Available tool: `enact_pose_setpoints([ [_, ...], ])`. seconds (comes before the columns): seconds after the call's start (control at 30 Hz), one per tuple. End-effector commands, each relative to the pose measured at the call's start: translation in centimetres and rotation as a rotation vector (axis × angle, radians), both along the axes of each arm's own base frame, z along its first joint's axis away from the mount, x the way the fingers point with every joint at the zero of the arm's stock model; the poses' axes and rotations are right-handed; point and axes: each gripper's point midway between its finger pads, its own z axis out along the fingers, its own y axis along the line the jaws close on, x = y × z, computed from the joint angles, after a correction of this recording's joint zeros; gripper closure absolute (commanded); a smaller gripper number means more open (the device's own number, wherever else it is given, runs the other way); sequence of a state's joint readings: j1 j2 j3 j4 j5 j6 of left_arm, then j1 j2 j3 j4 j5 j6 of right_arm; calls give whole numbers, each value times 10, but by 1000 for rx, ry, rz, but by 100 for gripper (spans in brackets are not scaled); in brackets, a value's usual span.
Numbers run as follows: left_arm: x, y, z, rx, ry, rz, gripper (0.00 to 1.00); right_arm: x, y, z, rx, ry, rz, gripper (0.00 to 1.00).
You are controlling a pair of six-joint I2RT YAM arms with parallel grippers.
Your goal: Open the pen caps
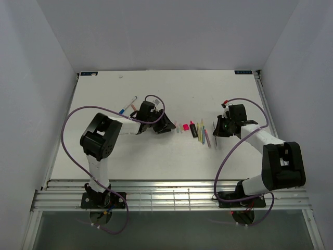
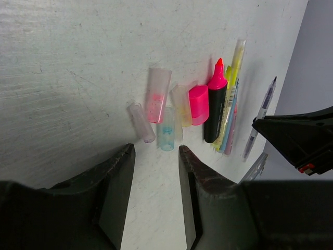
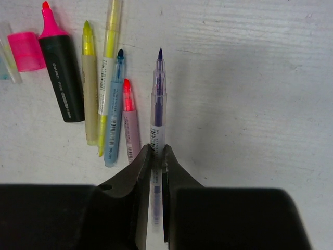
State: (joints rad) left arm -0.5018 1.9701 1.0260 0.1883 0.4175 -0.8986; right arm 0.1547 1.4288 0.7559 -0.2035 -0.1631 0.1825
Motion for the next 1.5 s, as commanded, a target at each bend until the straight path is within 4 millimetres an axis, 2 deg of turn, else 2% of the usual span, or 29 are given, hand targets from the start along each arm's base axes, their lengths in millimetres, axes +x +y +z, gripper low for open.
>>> enact_pose_setpoints([
  [0.0, 3, 8, 5, 36, -16, 17, 49, 1, 3, -7, 9, 3, 15, 92],
  [0.2, -1, 12, 17, 36, -42, 19, 44, 0, 4, -16, 14, 22, 20, 90],
  [0.23, -1, 13, 24, 30, -59, 21, 44, -2, 5, -18, 17, 27, 22, 90],
  [0.3, -4, 16, 28, 34, -70, 25, 41, -3, 4, -21, 12, 33, 21, 87],
  [0.33, -4, 17, 37, 28, -89, 25, 41, -4, 4, -23, 8, 36, 22, 86],
  [0.53, -12, 26, 57, 42, -132, 38, 37, -5, 3, -26, 1, 47, 18, 77],
  [0.57, -13, 28, 67, 39, -149, 41, 37, -5, 4, -26, 1, 46, 21, 75],
  [0.73, -16, 42, 86, 84, -201, 67, 34, -5, 5, -27, -8, 47, 23, 67],
  [0.87, -19, 59, 100, 121, -224, 95, 32, -4, 5, -26, -10, 45, 24, 61],
  [1.13, -14, 102, 105, 163, -218, 173, 32, -2, 6, -15, -28, 23, 26, 51],
  [1.27, -14, 132, 104, 195, -203, 229, 32, 0, 10, 3, -40, -21, 18, 46],
  [1.43, -18, 160, 100, 221, -181, 285, 30, 3, 29, 30, -115, -72, 47, 43],
  [1.47, -19, 170, 95, 236, -159, 304, 30, 1, 30, 33, -140, -69, 52, 39],
])
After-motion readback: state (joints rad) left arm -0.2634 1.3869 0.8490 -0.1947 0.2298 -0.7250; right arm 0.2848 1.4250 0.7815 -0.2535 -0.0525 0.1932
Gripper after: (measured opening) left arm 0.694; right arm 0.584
